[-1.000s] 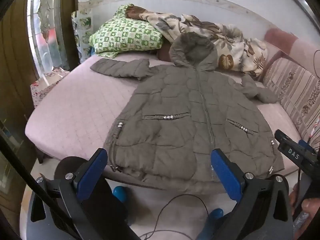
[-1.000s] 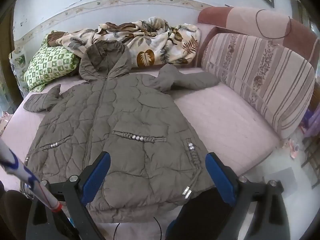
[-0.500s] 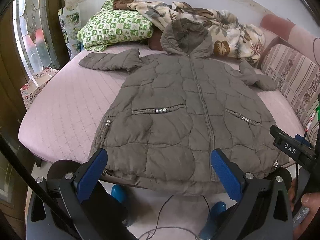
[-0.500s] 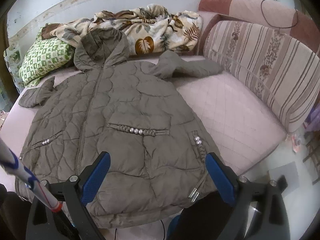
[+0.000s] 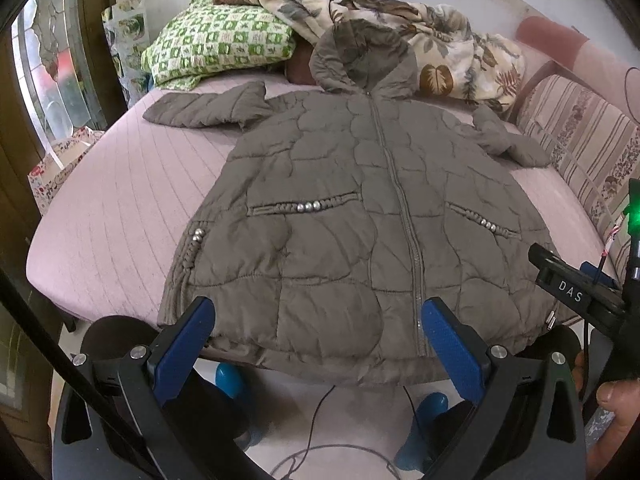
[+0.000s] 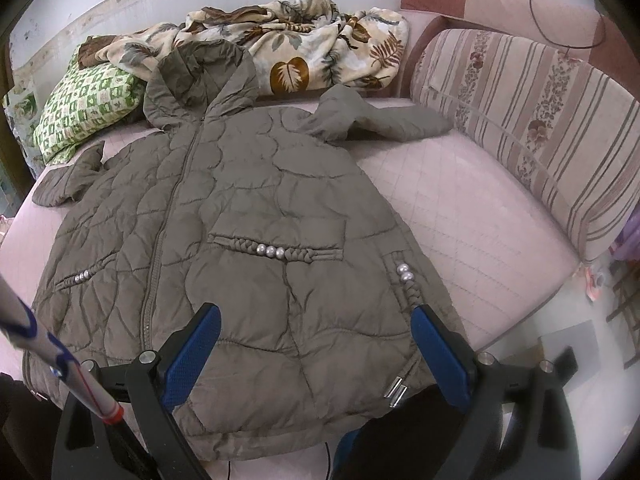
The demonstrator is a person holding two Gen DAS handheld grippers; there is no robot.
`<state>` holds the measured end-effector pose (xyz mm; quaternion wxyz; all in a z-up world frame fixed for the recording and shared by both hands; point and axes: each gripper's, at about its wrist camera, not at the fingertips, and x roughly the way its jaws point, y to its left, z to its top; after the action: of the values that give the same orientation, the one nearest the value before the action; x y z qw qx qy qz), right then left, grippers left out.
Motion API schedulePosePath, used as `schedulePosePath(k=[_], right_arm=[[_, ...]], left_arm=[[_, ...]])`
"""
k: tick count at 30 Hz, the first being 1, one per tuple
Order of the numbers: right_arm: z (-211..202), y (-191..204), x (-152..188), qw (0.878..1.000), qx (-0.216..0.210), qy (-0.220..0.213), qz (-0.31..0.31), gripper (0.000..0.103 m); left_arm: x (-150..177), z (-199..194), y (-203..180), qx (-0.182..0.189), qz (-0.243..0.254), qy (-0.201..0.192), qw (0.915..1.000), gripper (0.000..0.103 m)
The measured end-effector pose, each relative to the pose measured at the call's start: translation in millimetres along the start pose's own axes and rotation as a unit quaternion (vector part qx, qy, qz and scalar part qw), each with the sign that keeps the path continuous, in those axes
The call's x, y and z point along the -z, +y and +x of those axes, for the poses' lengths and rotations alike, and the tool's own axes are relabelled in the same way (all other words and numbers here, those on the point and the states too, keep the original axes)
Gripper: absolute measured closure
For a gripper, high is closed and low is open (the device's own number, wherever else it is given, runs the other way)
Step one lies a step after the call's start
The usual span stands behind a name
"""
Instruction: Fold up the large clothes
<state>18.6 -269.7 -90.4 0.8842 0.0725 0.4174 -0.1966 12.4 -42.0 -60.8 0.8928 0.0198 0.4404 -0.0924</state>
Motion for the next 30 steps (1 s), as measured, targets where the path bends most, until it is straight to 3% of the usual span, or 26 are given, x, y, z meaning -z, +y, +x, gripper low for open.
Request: schedulePosePath(k=[9,18,30], right_arm=[[1,2,3,1.000,-0.001,0.003,-0.001,0.005],[-4,4,8,1.000,-0.005,-0.003,-0.011,0.005],[-6,12,11,1.000,-0.001,-0.001,-0.027,0.005]], left_arm=[[3,8,1,0.022,-0.009,0.016,0.9996,0.000],[6,8,0,-0.021,0.004,0.020,0.9996,0.000],[-1,9,22,-0.038,-0.010,0.011,0.9992,0.000]])
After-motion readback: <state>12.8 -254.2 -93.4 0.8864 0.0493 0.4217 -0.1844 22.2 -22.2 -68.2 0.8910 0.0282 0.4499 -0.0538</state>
